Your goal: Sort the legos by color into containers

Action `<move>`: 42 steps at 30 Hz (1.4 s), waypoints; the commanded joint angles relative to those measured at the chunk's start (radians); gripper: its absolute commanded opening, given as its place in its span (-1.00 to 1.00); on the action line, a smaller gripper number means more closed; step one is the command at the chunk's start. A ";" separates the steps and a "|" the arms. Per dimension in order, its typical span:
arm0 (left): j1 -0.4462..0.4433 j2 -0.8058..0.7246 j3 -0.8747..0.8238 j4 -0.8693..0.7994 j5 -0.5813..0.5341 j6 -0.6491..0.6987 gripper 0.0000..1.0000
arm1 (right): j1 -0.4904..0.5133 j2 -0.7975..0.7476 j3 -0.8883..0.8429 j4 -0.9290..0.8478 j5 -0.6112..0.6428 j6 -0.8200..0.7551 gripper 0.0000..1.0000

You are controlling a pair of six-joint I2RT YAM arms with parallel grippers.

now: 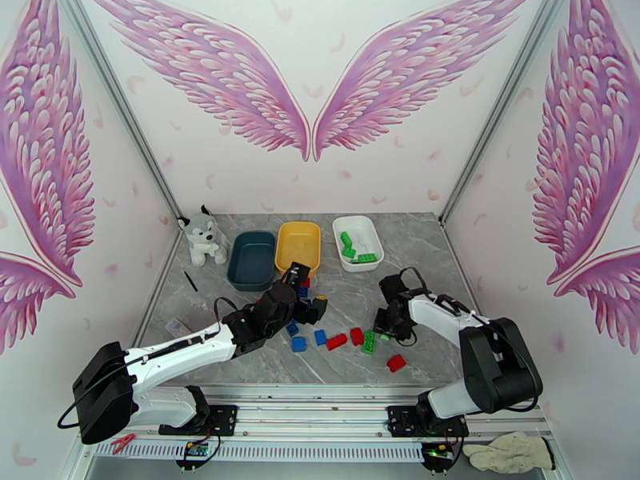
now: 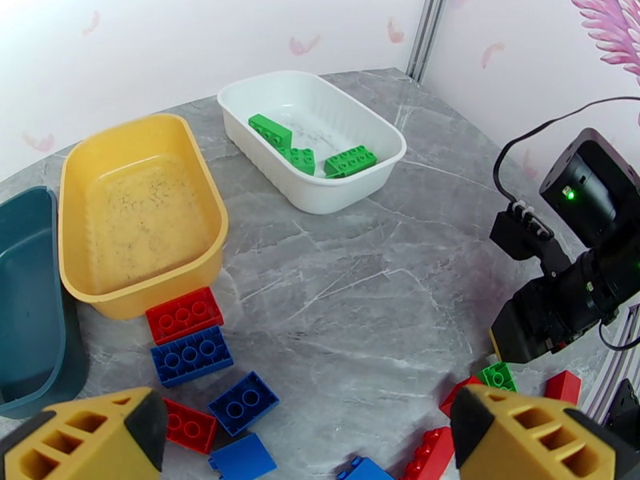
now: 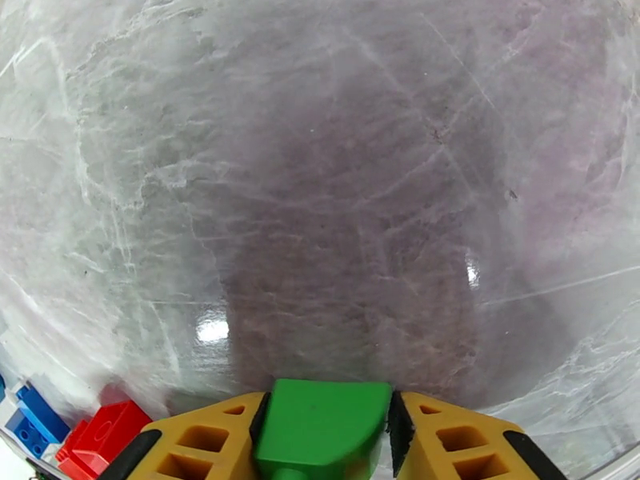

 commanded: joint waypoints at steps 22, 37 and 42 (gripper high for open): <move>0.008 0.059 0.031 0.003 0.049 0.017 0.97 | 0.001 0.006 0.349 -0.013 -0.030 0.075 -0.41; 0.007 0.057 0.029 0.005 -0.017 0.046 0.97 | 0.001 0.614 1.241 -0.275 0.121 0.069 -0.07; 0.009 0.041 0.016 0.020 -0.018 0.049 0.98 | 0.003 0.599 1.250 -0.288 0.164 0.035 0.34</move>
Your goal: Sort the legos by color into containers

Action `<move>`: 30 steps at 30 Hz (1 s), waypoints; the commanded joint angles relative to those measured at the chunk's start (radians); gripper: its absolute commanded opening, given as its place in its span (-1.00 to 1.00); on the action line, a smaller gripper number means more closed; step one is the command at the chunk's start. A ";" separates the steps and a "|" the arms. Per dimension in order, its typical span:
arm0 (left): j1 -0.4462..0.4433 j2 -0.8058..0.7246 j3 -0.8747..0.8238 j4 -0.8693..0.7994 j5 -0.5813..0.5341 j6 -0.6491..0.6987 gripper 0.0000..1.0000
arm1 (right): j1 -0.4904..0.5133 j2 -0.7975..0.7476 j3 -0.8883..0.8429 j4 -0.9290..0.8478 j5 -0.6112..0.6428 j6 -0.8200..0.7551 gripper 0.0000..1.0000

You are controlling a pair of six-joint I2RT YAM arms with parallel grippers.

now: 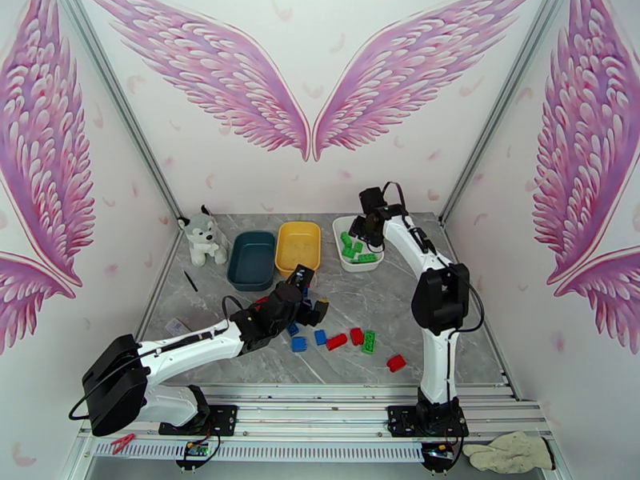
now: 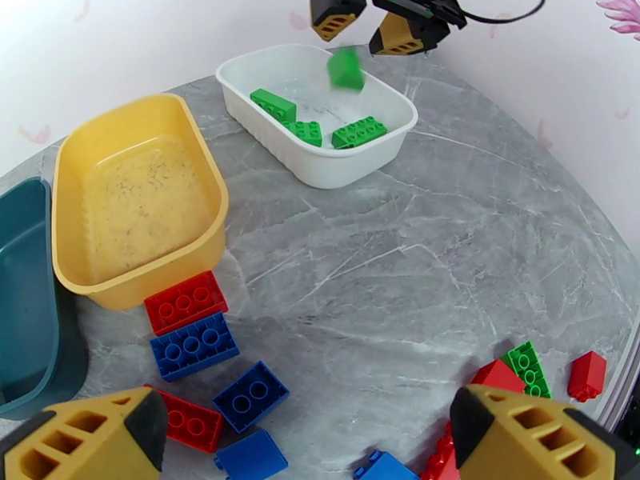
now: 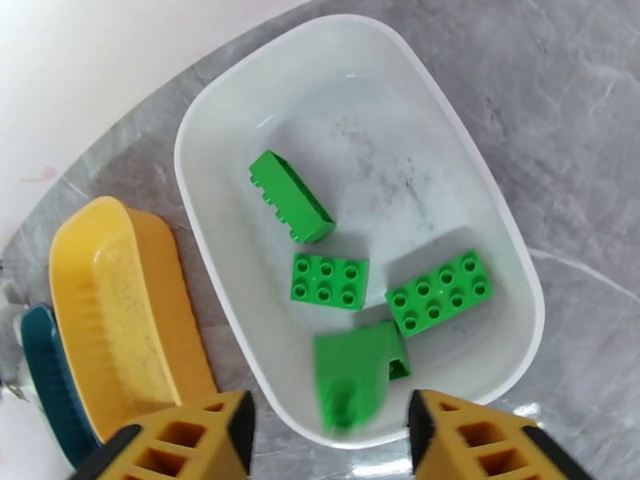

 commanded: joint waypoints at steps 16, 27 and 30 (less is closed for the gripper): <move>0.177 -0.044 -0.057 0.080 0.138 -0.117 0.98 | 0.027 -0.749 -0.945 0.129 -0.201 -0.076 0.29; 0.272 -0.013 -0.073 0.106 0.224 -0.189 0.97 | 0.163 -1.016 -1.200 -0.008 -0.149 -0.061 0.15; 0.275 -0.013 -0.074 0.108 0.228 -0.191 0.97 | 0.222 -1.001 -1.237 -0.008 -0.126 -0.037 0.14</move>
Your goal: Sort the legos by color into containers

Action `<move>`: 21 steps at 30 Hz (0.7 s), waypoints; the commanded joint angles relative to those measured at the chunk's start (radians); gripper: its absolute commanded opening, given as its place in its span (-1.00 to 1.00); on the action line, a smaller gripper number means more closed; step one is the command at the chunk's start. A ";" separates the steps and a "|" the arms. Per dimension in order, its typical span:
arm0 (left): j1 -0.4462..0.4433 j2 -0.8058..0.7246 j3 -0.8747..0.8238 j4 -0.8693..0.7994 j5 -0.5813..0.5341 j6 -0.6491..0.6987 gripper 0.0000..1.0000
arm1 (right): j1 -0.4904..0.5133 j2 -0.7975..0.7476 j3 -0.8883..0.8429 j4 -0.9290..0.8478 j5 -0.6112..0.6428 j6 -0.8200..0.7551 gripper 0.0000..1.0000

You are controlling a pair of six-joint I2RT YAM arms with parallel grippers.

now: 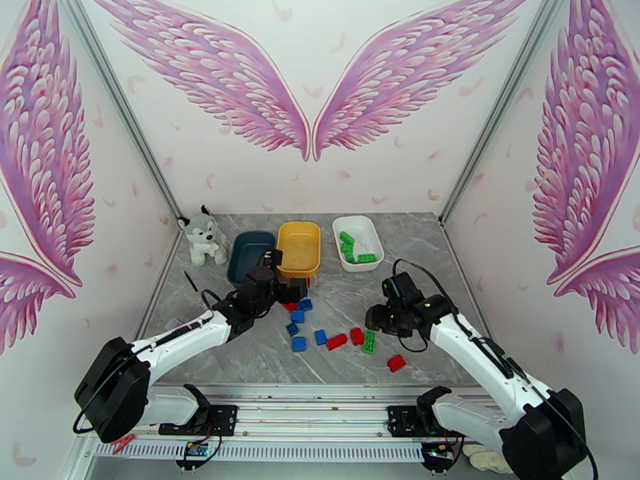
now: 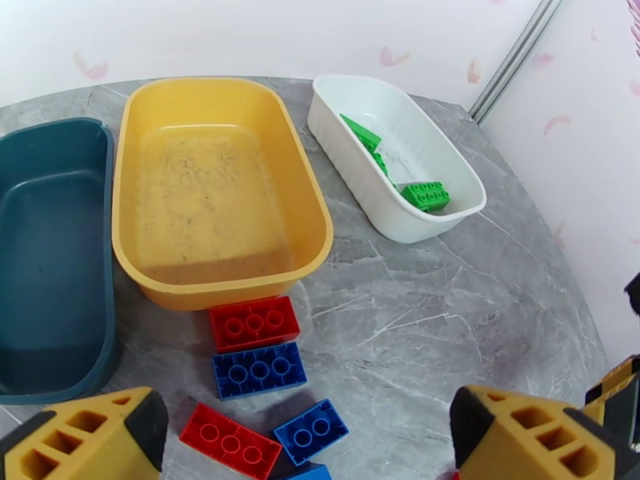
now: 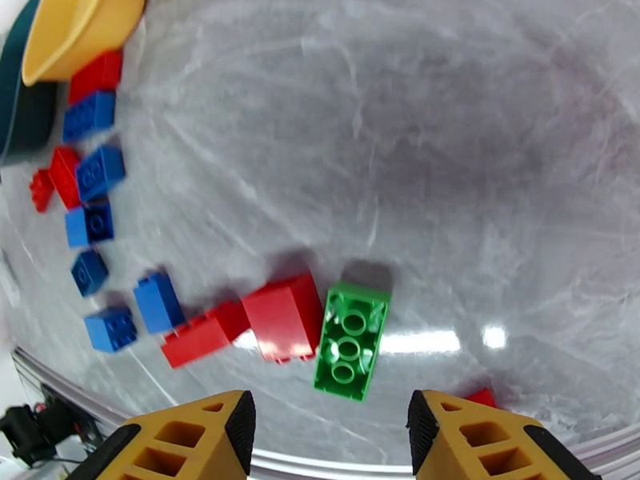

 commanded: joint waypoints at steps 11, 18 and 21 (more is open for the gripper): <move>0.007 0.003 -0.020 0.016 0.039 -0.018 0.98 | 0.165 0.133 -0.107 0.051 0.069 0.091 0.24; 0.007 0.003 -0.022 0.015 0.042 -0.019 0.97 | 0.184 0.193 -0.119 0.118 0.050 0.107 0.28; 0.007 0.003 -0.021 0.014 0.041 -0.019 0.97 | 0.193 0.216 -0.115 0.131 0.048 0.110 0.29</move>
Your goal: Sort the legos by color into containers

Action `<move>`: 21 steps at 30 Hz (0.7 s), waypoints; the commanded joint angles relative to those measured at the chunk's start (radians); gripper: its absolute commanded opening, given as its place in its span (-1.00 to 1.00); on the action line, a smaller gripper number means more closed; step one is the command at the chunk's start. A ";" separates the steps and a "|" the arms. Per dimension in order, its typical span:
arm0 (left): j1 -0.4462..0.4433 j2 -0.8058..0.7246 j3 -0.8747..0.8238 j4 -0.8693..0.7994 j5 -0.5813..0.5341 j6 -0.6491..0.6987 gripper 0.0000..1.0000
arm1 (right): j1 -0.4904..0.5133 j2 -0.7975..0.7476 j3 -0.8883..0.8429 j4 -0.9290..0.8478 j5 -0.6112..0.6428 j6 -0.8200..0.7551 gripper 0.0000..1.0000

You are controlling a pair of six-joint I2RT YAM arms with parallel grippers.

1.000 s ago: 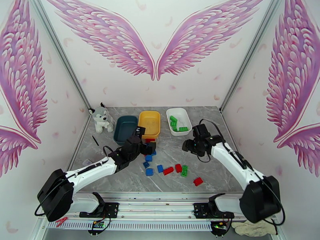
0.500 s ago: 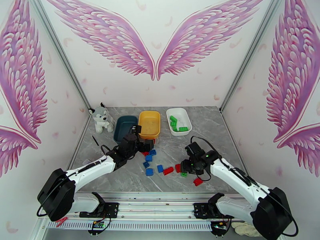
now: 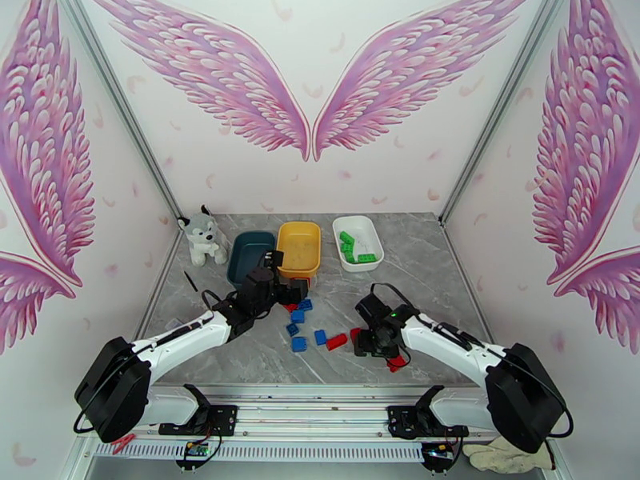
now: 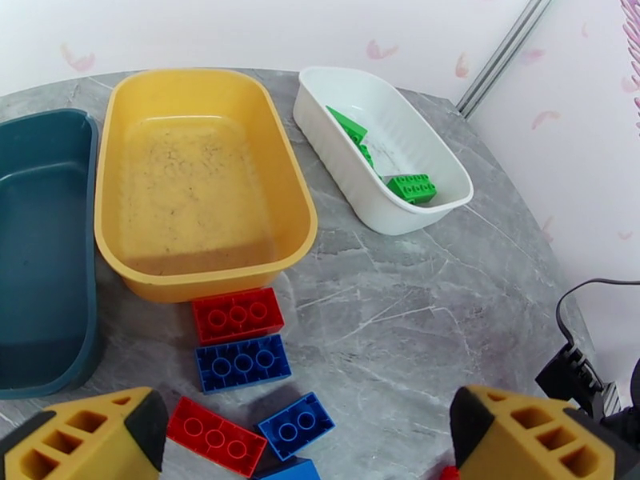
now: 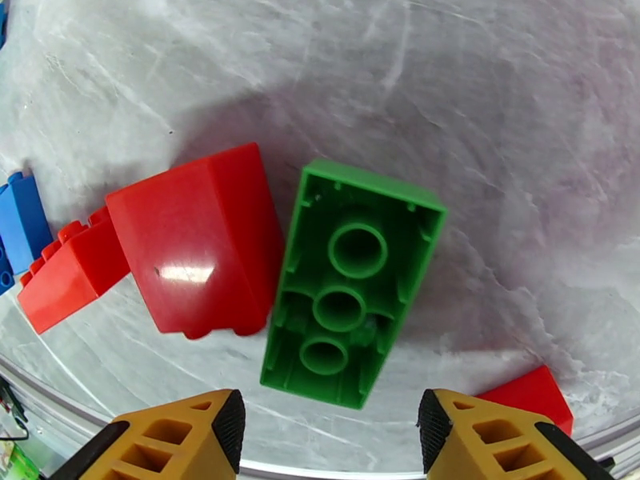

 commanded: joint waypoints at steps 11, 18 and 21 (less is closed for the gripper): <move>0.004 0.000 -0.016 0.010 0.012 -0.011 0.97 | 0.011 0.118 0.031 0.048 0.060 0.025 0.23; 0.002 -0.009 -0.018 0.007 0.018 -0.011 0.98 | 0.003 0.159 0.054 0.044 0.087 0.031 -0.07; -0.006 -0.014 -0.019 0.005 0.017 -0.006 0.97 | -0.007 0.139 0.053 0.031 0.097 0.031 -0.20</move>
